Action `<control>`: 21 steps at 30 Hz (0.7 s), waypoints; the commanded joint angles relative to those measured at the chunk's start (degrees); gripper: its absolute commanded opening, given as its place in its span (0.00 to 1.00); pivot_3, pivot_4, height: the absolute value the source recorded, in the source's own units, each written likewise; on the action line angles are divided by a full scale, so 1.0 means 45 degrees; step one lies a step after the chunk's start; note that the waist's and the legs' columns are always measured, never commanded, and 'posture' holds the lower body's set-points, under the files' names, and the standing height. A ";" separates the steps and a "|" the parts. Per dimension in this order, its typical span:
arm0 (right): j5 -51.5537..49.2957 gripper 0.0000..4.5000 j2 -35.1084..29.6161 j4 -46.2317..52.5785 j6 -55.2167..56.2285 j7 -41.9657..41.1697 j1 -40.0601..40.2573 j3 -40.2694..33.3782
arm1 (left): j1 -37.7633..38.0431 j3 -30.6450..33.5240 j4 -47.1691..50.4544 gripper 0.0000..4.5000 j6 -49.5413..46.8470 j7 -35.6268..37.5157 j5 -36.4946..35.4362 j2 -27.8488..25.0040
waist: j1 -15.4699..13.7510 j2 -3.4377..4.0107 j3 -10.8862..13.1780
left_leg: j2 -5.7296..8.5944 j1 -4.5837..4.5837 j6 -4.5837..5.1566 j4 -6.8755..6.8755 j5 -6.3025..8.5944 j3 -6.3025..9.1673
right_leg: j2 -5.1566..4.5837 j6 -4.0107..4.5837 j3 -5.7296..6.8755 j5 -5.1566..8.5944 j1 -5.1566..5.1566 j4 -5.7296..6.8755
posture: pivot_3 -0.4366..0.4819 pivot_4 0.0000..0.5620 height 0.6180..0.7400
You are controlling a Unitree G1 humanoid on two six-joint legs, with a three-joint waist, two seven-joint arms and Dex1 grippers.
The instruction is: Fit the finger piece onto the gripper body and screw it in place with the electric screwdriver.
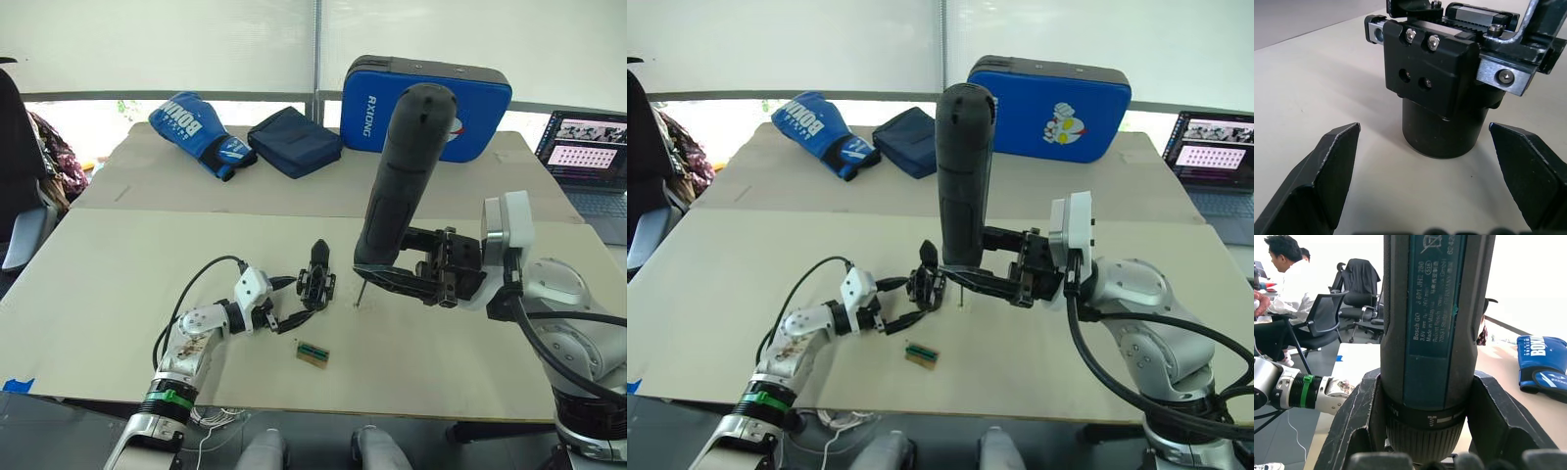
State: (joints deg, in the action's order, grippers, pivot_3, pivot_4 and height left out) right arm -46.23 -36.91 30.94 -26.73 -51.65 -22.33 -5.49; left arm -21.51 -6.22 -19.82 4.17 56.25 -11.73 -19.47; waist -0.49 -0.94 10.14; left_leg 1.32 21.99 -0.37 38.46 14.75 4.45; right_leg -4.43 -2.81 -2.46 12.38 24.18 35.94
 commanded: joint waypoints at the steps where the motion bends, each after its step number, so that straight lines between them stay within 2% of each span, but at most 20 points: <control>1: -0.0192 0.43 -0.0043 0.0564 0.0160 0.0142 -0.0230 -0.0286 | -0.0129 -0.0368 -0.0301 0.99 0.0161 0.0004 0.0213 0.0299 | -0.0046 0.0000 0.0000 | 0.0001 0.0001 0.0000 0.0006 0.0000 0.0000 | 0.0000 -0.0002 0.0000 -0.0001 -0.0003 0.0000 | 0.48 0.27 1.00; 9: -0.0132 0.43 -0.0079 0.0551 0.0177 0.0189 -0.0223 -0.0235 | -0.0457 -0.0758 -0.0340 0.99 0.0210 0.0358 0.0459 0.0439 | -0.0046 0.0000 0.0000 | 0.0007 0.0015 0.0001 0.0036 0.0001 0.0002 | -0.0003 -0.0009 0.0001 -0.0004 -0.0004 0.0005 | 0.48 0.27 1.00; 21: -0.0076 0.43 -0.0099 0.0516 0.0203 0.0165 -0.0215 -0.0235 | -0.0742 -0.0939 -0.0026 0.99 -0.0723 -0.0120 0.0741 0.0546 | -0.0028 0.0000 0.0000 | 0.0006 0.0014 0.0002 0.0042 0.0001 0.0002 | 0.0000 -0.0009 0.0001 -0.0004 -0.0004 0.0015 | 0.48 0.27 1.00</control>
State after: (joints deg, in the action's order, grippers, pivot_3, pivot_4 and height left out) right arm -46.02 -36.98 30.97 -26.72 -51.06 -22.32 -5.28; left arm -24.93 -9.56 -20.59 2.18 56.08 -9.08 -17.09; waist -0.62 -0.94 10.13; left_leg 1.35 22.05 -0.37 38.66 14.75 4.46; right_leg -4.43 -2.85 -2.46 12.36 24.16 36.01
